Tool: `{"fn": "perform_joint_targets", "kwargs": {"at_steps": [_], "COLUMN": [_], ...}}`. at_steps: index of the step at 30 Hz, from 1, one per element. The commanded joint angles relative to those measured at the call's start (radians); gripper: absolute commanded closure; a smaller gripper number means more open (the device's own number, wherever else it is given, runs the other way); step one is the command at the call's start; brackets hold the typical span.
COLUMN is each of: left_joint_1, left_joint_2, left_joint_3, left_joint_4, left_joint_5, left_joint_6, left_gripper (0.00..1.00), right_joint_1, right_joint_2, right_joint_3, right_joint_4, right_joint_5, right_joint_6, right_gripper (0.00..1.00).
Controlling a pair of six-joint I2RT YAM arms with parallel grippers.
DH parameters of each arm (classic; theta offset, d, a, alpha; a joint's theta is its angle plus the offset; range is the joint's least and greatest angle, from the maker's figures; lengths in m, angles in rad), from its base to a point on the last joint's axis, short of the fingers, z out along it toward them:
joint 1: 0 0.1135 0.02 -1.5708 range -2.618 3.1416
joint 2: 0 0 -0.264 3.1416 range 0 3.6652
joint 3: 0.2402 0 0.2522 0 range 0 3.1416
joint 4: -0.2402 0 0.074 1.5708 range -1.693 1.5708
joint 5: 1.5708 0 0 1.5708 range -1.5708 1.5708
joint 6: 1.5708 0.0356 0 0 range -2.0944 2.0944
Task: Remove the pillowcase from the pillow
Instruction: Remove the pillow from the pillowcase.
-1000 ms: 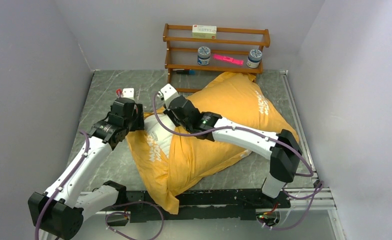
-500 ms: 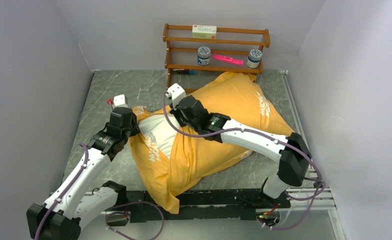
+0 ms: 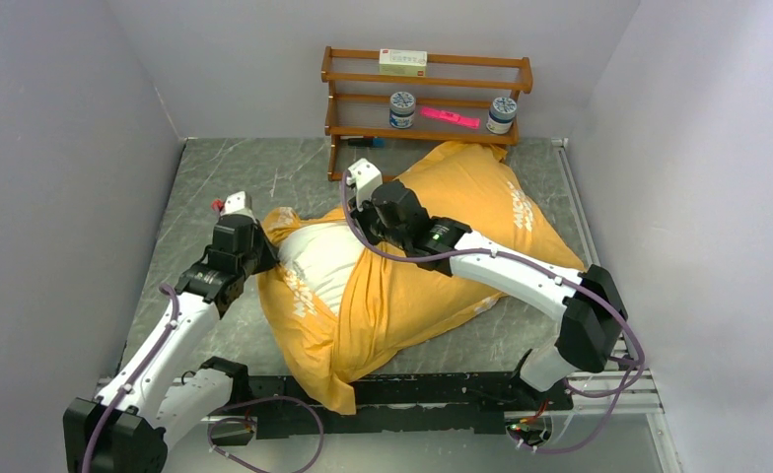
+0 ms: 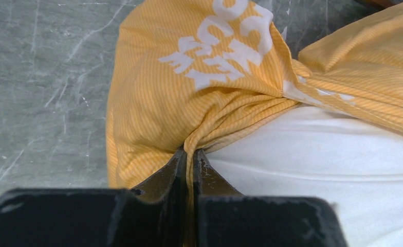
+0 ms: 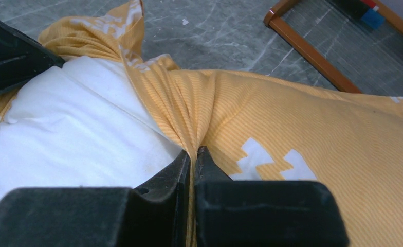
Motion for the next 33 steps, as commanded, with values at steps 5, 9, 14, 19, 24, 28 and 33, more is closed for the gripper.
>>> {"fn": "perform_joint_targets", "kwargs": {"at_steps": [5, 9, 14, 19, 24, 28, 33], "left_joint_1": [0.013, 0.013, 0.013, 0.013, 0.013, 0.013, 0.013], "left_joint_2": [-0.030, -0.061, -0.091, -0.123, -0.138, -0.150, -0.165], "left_joint_3": [-0.123, -0.140, -0.126, -0.100, -0.108, -0.129, -0.139], "left_joint_4": [0.042, 0.059, 0.037, 0.008, 0.010, 0.027, 0.028], "left_joint_5": [0.182, 0.195, 0.209, 0.213, 0.216, 0.239, 0.247], "left_joint_6": [-0.027, -0.032, -0.018, 0.017, 0.021, 0.002, -0.005], "left_gripper": [0.95, 0.95, 0.95, 0.95, 0.95, 0.95, 0.95], "right_joint_1": [0.024, 0.109, 0.198, 0.262, 0.295, 0.295, 0.295], "right_joint_2": [-0.060, -0.070, -0.063, -0.011, 0.068, 0.153, 0.272], "right_joint_3": [0.065, 0.107, 0.169, 0.242, 0.316, 0.375, 0.450], "right_joint_4": [-0.067, -0.096, -0.120, -0.144, -0.160, -0.189, -0.232], "right_joint_5": [0.024, 0.060, 0.073, 0.037, 0.003, 0.018, 0.074], "right_joint_6": [-0.080, -0.119, -0.141, -0.150, -0.128, -0.110, -0.072], "right_gripper": [0.86, 0.69, 0.52, 0.39, 0.38, 0.38, 0.33]}}
